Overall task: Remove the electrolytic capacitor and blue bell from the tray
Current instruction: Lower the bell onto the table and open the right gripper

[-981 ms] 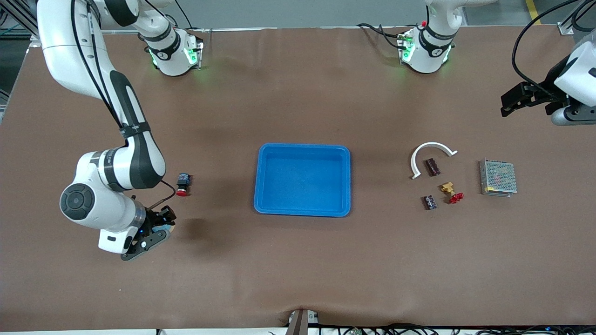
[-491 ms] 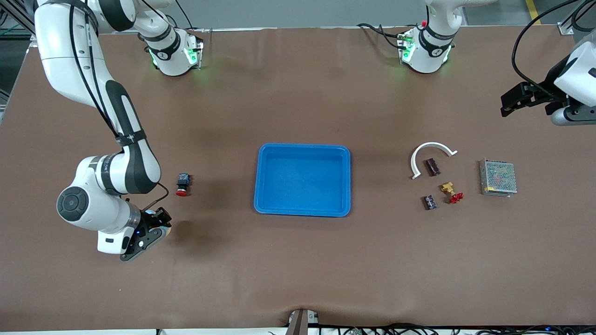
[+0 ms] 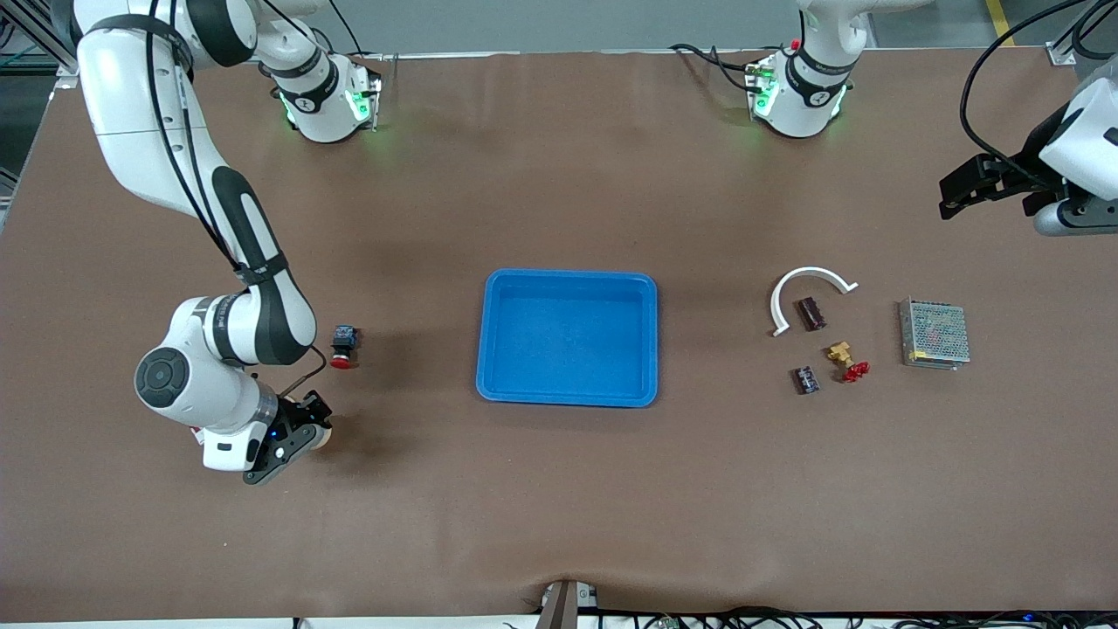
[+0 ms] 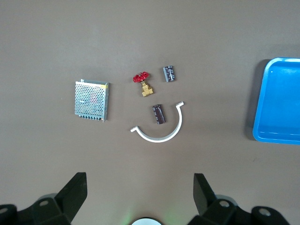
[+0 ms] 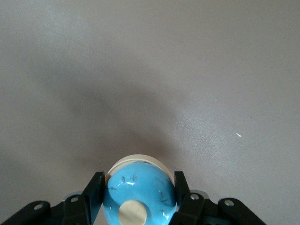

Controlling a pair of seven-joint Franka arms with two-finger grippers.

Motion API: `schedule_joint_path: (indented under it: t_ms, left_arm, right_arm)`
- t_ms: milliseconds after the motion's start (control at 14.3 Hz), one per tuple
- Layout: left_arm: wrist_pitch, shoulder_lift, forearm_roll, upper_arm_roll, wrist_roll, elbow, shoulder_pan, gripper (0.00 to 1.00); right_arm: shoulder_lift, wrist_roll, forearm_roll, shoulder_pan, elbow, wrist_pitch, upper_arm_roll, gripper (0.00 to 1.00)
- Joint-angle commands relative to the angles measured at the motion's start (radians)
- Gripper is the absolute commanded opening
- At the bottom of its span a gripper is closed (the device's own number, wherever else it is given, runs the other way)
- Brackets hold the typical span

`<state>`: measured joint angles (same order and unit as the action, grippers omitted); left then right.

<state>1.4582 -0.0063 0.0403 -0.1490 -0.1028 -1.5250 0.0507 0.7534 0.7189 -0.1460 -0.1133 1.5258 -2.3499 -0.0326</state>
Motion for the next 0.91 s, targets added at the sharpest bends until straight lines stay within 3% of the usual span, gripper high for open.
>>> schedule_joint_path:
  t_ms: [0, 841]
  left_arm:
    - [-0.006, -0.008, -0.019, 0.003, 0.018, -0.004, 0.0, 1.0]
    - [-0.006, -0.006, -0.019, 0.003, 0.018, -0.006, -0.003, 1.0]
  right_arm:
    - [0.001, 0.065, -0.037, 0.026, 0.014, -0.022, 0.014, 0.51]
    - [0.029, 0.099, -0.038, 0.03, 0.016, -0.051, 0.014, 0.51]
